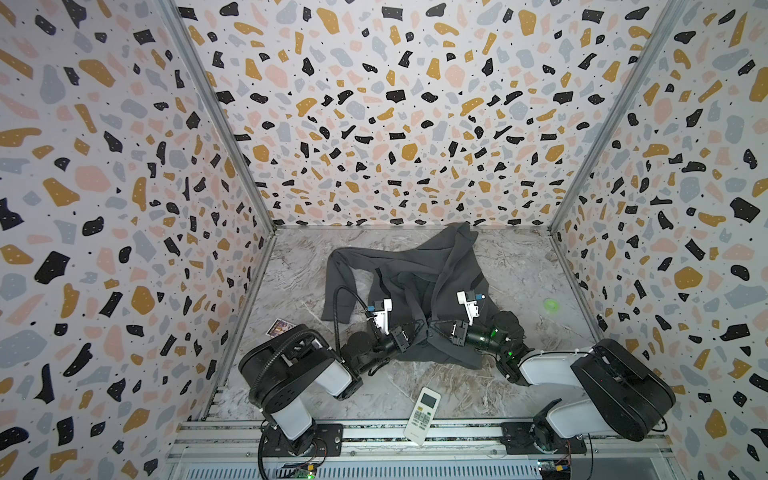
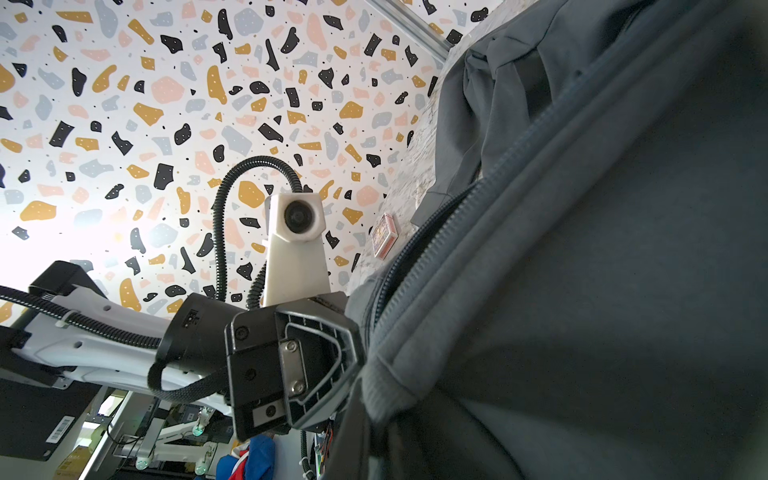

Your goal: Zip up the jacket

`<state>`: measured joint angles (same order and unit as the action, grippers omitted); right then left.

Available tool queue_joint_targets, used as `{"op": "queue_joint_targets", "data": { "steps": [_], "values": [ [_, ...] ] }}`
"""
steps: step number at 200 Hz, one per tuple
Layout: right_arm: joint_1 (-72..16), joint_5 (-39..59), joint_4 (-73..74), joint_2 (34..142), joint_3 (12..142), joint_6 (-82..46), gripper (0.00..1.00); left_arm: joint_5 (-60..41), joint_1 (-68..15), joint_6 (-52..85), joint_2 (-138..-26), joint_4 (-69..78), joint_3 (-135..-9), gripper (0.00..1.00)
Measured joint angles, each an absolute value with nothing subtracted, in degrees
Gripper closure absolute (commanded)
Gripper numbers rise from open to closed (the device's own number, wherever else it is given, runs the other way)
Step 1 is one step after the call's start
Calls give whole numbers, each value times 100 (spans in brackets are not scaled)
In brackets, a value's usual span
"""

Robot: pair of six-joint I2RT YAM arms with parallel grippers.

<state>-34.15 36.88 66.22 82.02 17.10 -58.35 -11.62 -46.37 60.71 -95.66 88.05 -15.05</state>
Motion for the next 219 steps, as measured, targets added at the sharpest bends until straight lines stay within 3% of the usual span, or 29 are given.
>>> {"op": "queue_joint_targets", "data": {
  "steps": [219],
  "values": [
    [-3269, 3955, 6726, 8252, 1719, -5865, 100, -1173, -4637, 6071, -9644, 8877, -1656, 100]
  ]
}}
